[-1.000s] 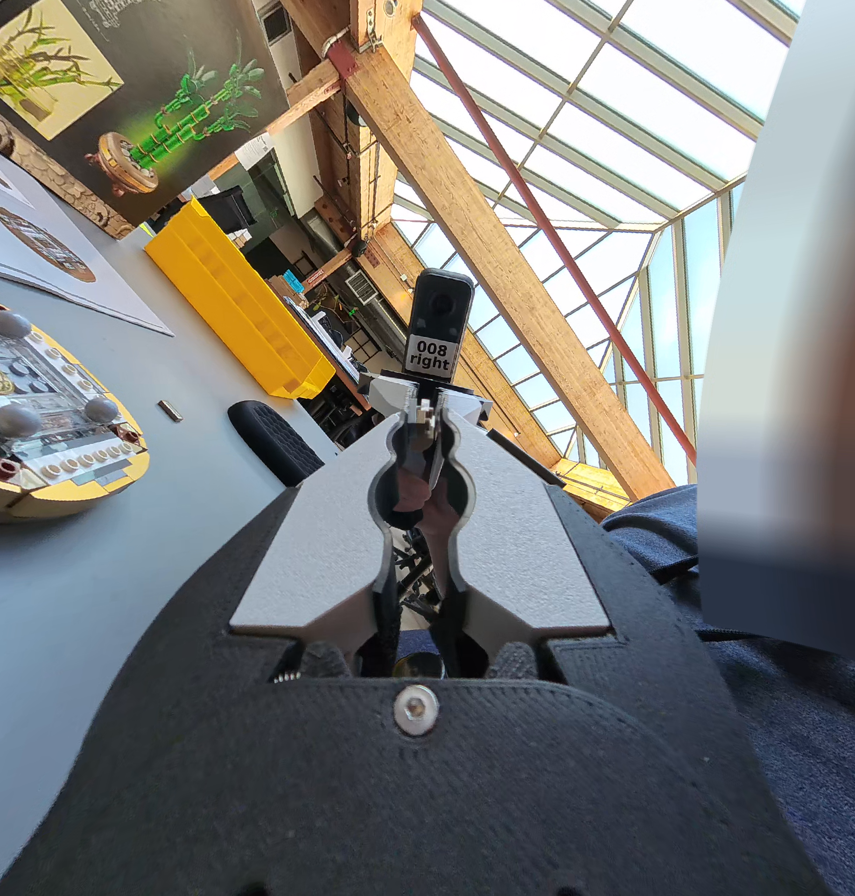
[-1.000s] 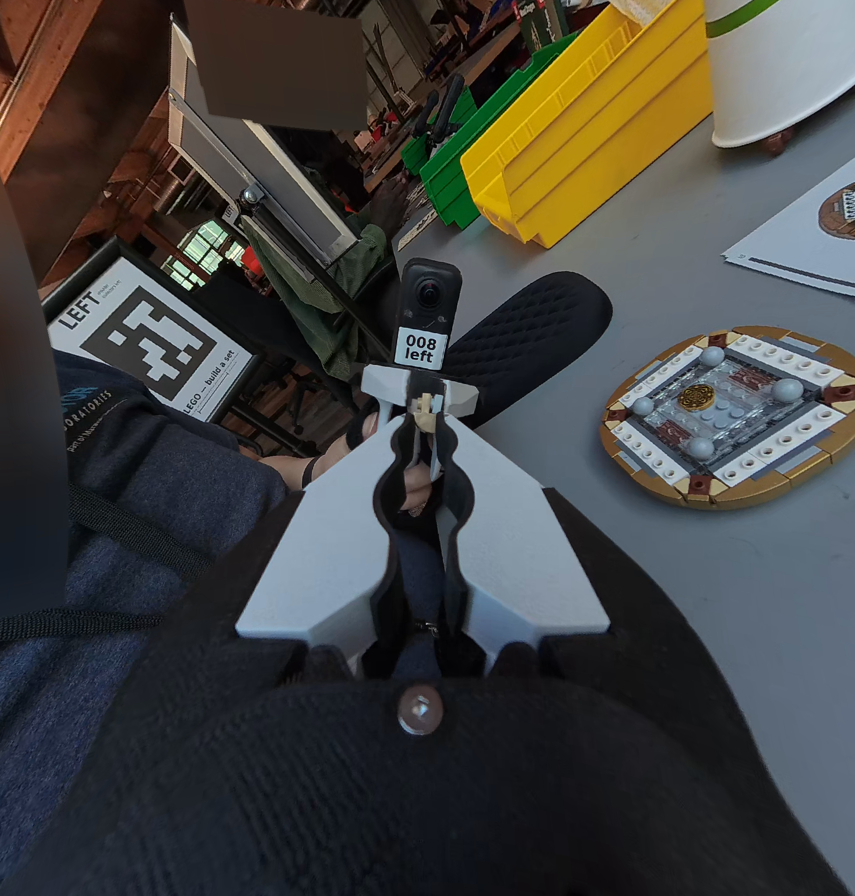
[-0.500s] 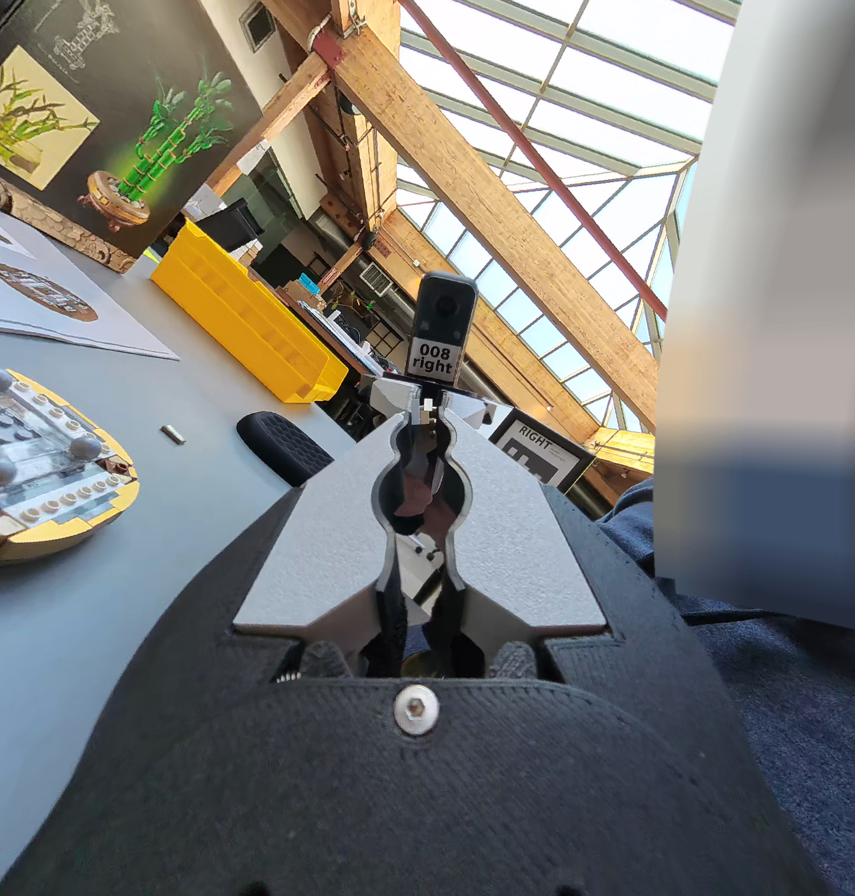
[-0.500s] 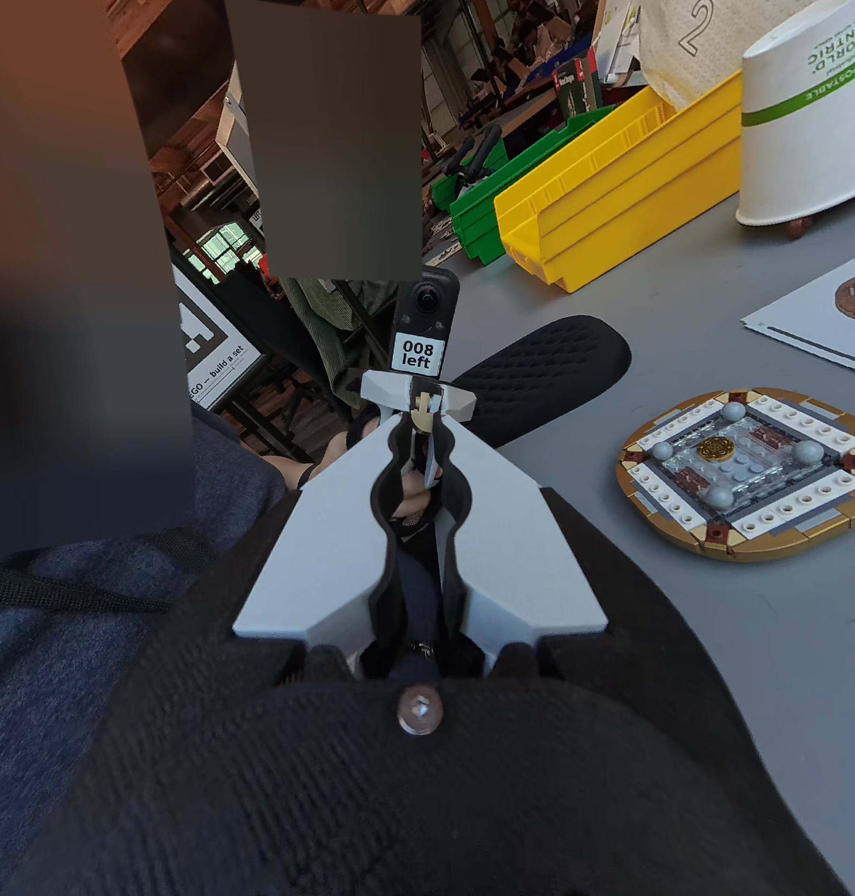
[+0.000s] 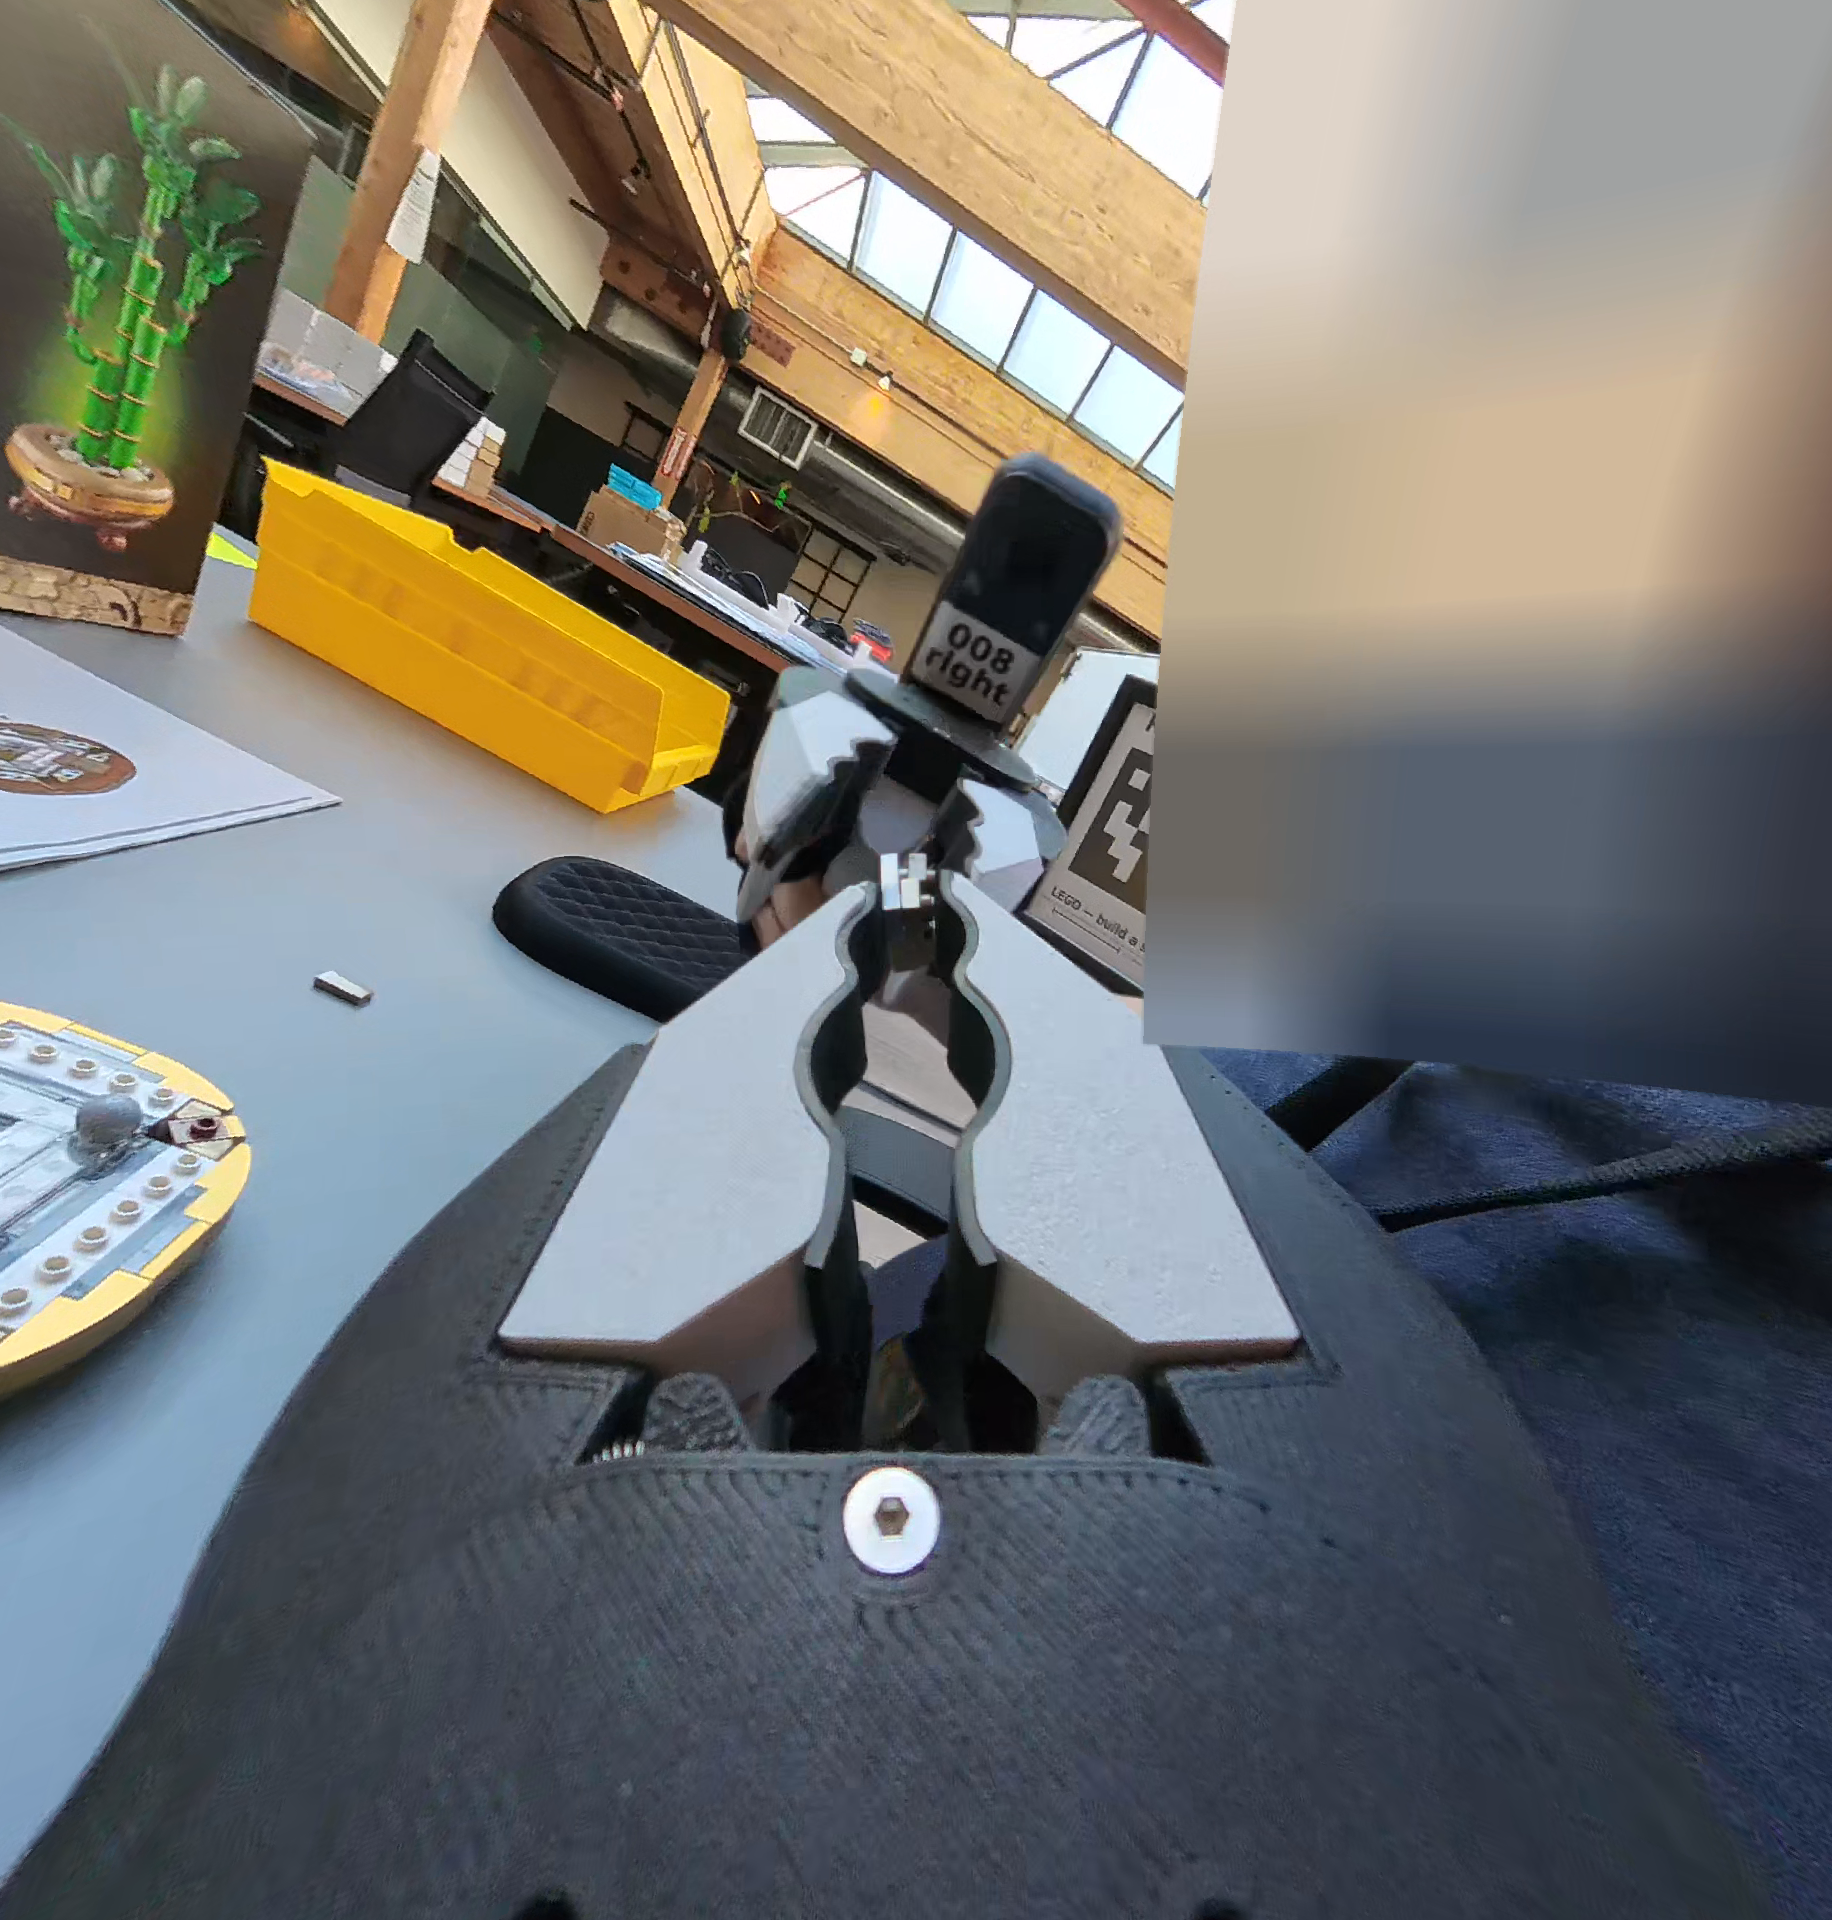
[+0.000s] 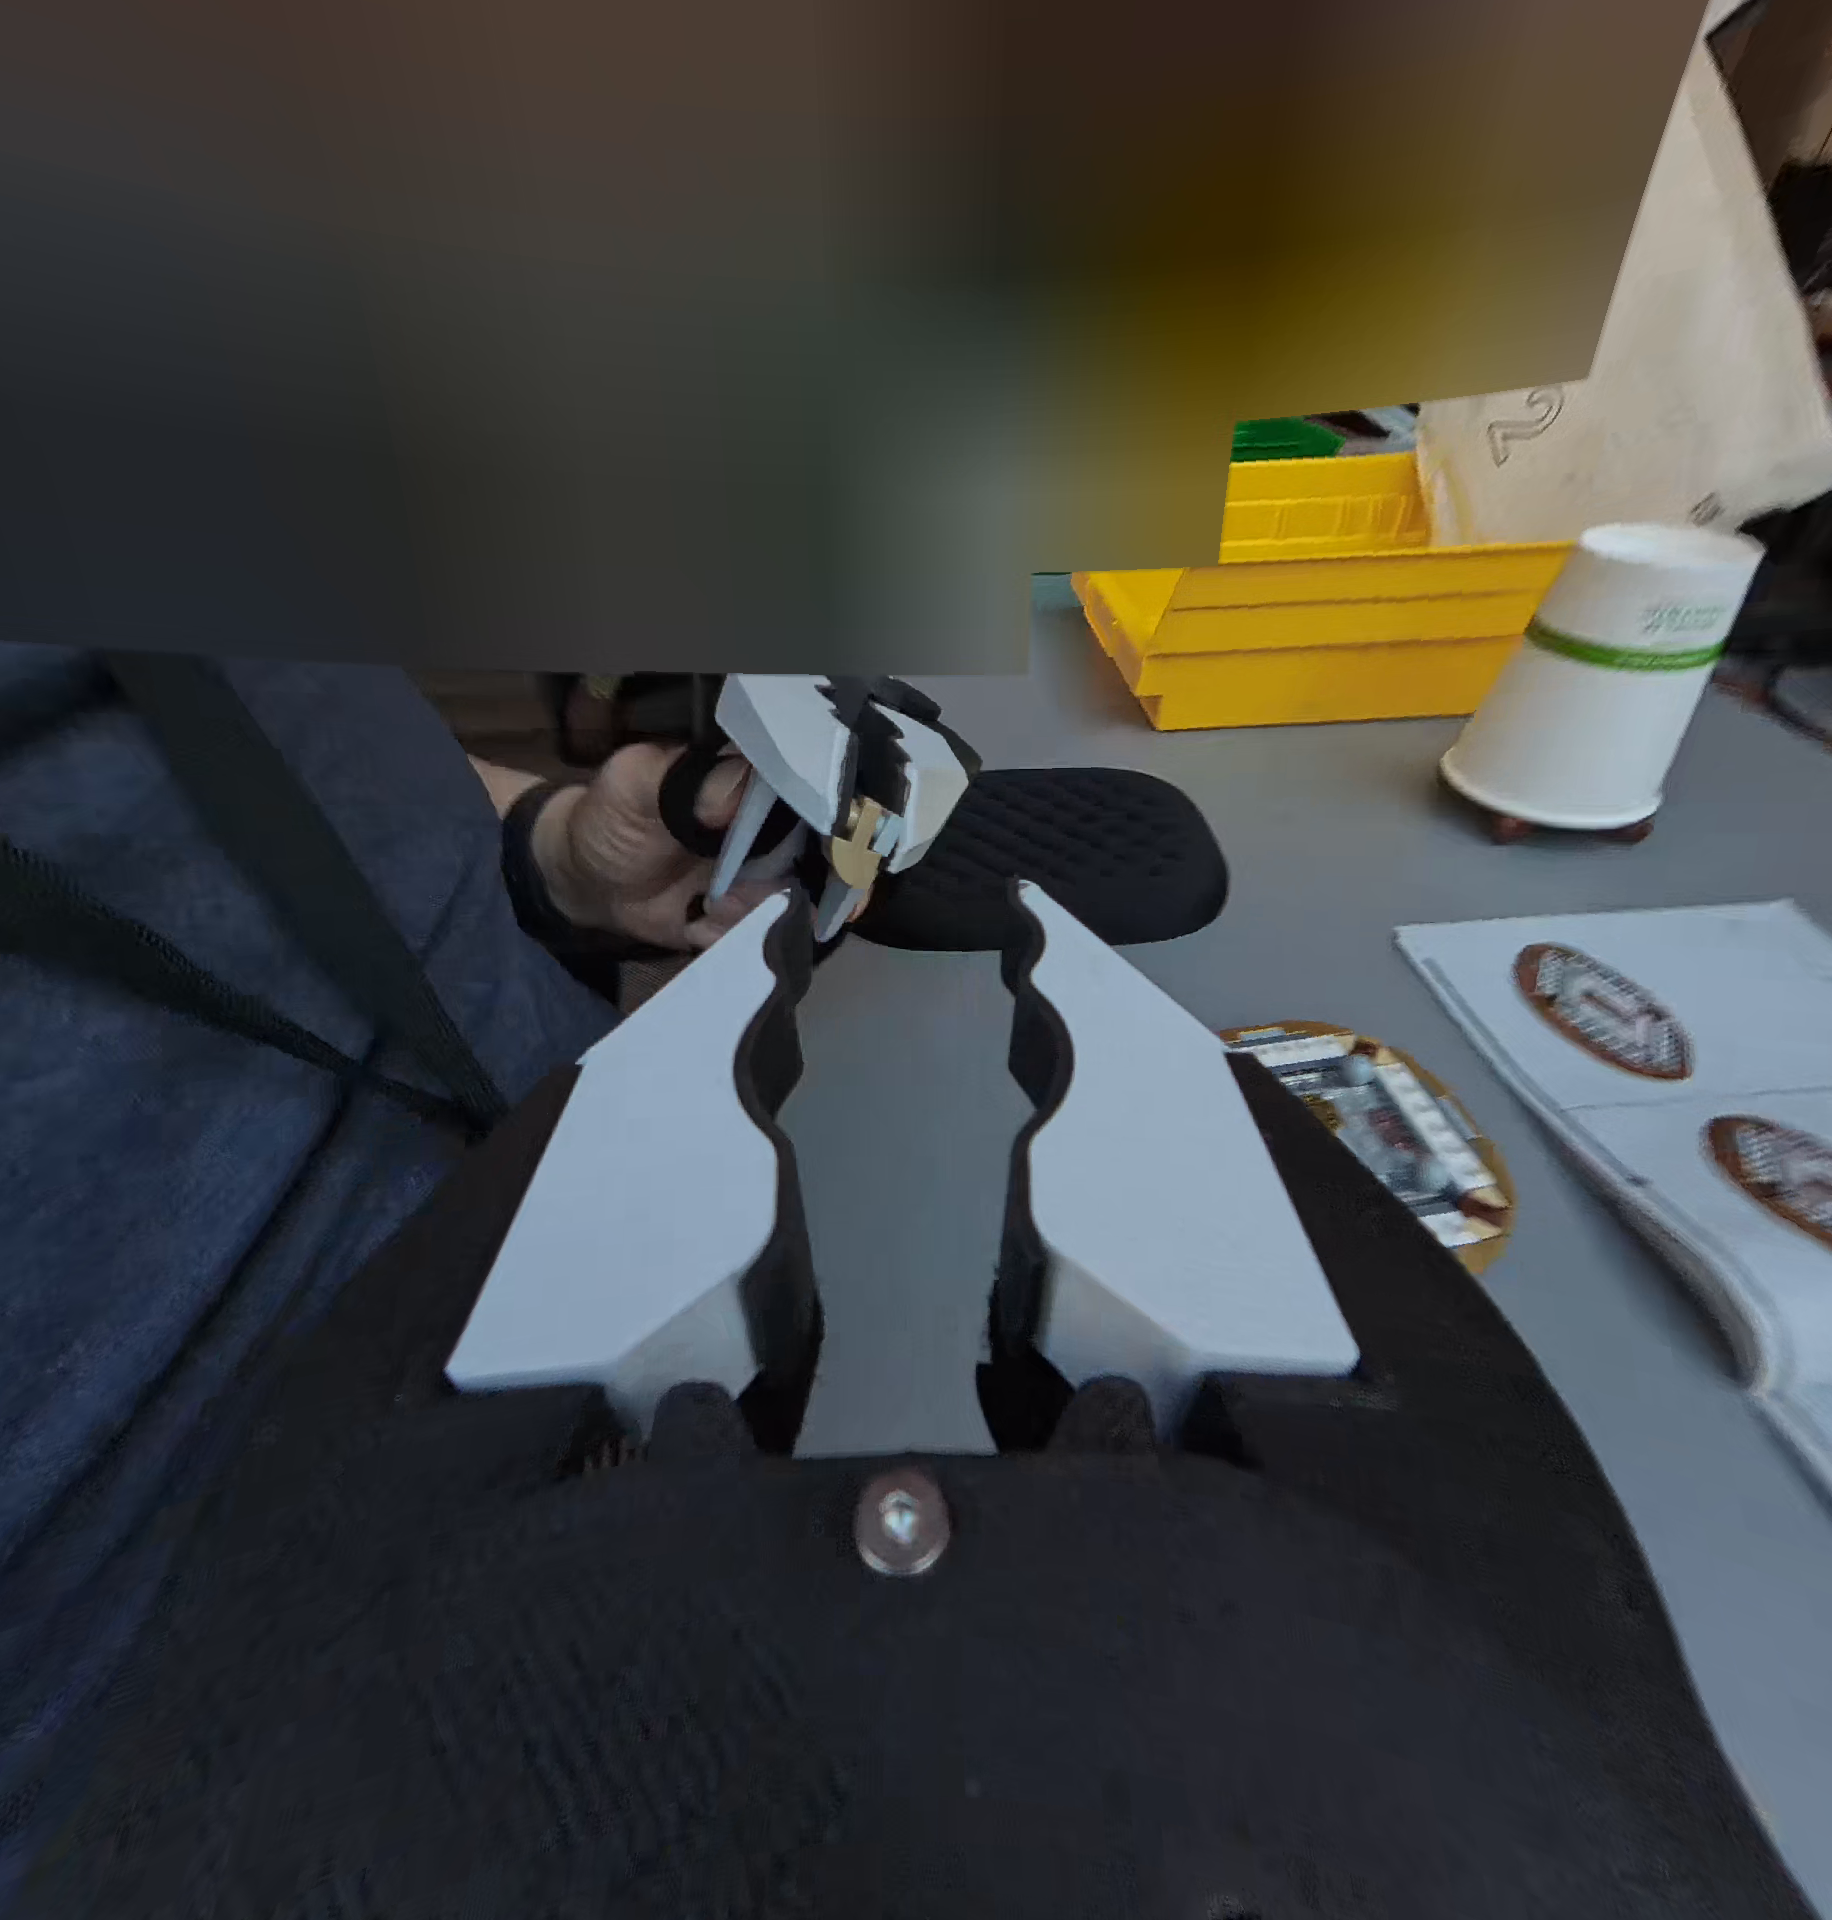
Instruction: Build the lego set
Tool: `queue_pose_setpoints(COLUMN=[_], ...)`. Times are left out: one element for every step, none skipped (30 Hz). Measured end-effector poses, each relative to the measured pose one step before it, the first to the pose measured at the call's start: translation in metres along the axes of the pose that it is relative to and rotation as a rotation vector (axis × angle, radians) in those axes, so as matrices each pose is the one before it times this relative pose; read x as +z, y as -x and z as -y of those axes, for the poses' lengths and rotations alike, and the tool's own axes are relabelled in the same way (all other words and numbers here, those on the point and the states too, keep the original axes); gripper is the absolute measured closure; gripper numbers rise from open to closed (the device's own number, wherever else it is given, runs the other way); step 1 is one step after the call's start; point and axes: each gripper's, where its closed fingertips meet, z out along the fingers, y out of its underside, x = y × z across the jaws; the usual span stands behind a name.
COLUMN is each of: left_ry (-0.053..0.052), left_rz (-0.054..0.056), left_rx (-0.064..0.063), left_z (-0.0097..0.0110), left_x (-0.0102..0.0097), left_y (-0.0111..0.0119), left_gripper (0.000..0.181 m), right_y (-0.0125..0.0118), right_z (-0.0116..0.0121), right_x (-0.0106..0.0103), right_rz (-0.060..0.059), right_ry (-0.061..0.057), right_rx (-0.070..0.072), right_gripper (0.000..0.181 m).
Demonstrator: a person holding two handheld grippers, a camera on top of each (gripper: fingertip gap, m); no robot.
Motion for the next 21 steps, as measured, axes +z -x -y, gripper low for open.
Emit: queue_pose_setpoints(left_ry=[0.0067, 0.0110, 0.0268, 0.0240, 0.0053, 0.0053, -0.0001, -0.0074, -0.0112, -0.0178, -0.0220, -0.0185, -0.0085, -0.0017, 0.0010, 0.0051, 0.0050, 0.0025, 0.0029, -0.0033, -0.0035], left_rz=[-0.0128, -0.0144, -0.0159, -0.0123, -0.0107, -0.0075, -0.0004, -0.0009, 0.0049, 0.0080, 0.0097, 0.0182, 0.0181, 0.0148, 0.0062, 0.0052, 0.0043, -0.0040, -0.0100, -0.0058, -0.0052], left_rx=[-0.0104, -0.0140, -0.0233, -0.0246, -0.0166, -0.0187, -0.0145, -0.0088, -0.0026, 0.0072, 0.0179, 0.0256, 0.0341, 0.0394, 0.0386, 0.0352, 0.0293, 0.0204, 0.0089, 0.0018, 0.0011], left_z=[0.00050, -0.00038, -0.00262, -0.00231, -0.00052, -0.00032, 0.00011, 0.00109, 0.00170, 0.00281, 0.00350, 0.00325, 0.00203, 0.00136, 0.00115, 0.00057, 0.00066, 0.00077, 0.00059, 0.00111, 0.00079], left_x=[0.00003, 0.00017, 0.00067, 0.00044, 0.00037, 0.00018, -0.00004, -0.00035, -0.00086, -0.00114, -0.00154, -0.00145, -0.00094, -0.00032, 0.00026, 0.00064, 0.00080, 0.00088, 0.00086, 0.00049, 0.00033], left_y=[-0.00189, -0.00164, -0.00108, -0.00058, -0.00076, -0.00029, 0.00081, 0.00057, 0.00089, 0.00040, -0.00022, 0.00042, 0.00008, -0.00075, -0.00217, -0.00210, -0.00157, -0.00218, -0.00242, -0.00111, -0.00067], left_gripper=[0.174, 0.174, 0.175, 0.174, 0.174, 0.174, 0.174, 0.174, 0.174, 0.174, 0.174, 0.174, 0.174, 0.174, 0.174, 0.174, 0.175, 0.175, 0.175, 0.175, 0.175], right_y=[0.00325, 0.00311, 0.00418, 0.00518, 0.00260, 0.00166, 0.00042, -0.00263, -0.00454, -0.00522, -0.00196, -0.00031, 0.00115, 0.00270, 0.00200, -0.00007, -0.00020, 0.00093, 0.00084, -0.00105, 0.00077], right_z=[0.00306, 0.00212, 0.00029, -0.00060, -0.00144, 0.00038, 0.00250, 0.00184, -0.00009, -0.00141, -0.00212, -0.00171, 0.00089, 0.00266, 0.00321, 0.00408, 0.00316, 0.00197, 0.00164, -0.00010, -0.00025], right_x=[-0.00202, -0.00135, -0.00018, 0.00085, 0.00103, 0.00050, -0.00027, -0.00069, -0.00087, -0.00078, 0.00012, 0.00090, 0.00131, 0.00124, 0.00096, 0.00069, 0.00057, 0.00030, 0.00023, 0.00003, -0.00007], right_rz=[-0.0265, -0.0197, 0.0009, 0.0205, 0.0135, 0.0100, 0.0015, -0.0159, -0.0259, -0.0255, 0.0023, 0.0178, 0.0271, 0.0366, 0.0280, 0.0107, 0.0062, 0.0113, 0.0098, -0.0023, 0.0091], right_ry=[0.0298, 0.0404, 0.0478, 0.0465, 0.0412, 0.0218, 0.0020, 0.0037, 0.0125, 0.0124, 0.0061, -0.0065, -0.0288, -0.0430, -0.0416, -0.0429, -0.0325, -0.0172, -0.0112, 0.0007, 0.0034], right_rx=[-0.1215, -0.1146, -0.0936, -0.0666, -0.0412, -0.0335, -0.0283, -0.0171, -0.0068, 0.0146, 0.0487, 0.0796, 0.0925, 0.0901, 0.0774, 0.0571, 0.0394, 0.0261, 0.0163, 0.0126, 0.0101], right_gripper=[0.145, 0.145, 0.145, 0.146, 0.147, 0.147, 0.151, 0.154, 0.158, 0.162, 0.162, 0.161, 0.159, 0.159, 0.159, 0.159, 0.161, 0.163, 0.165, 0.166, 0.168])
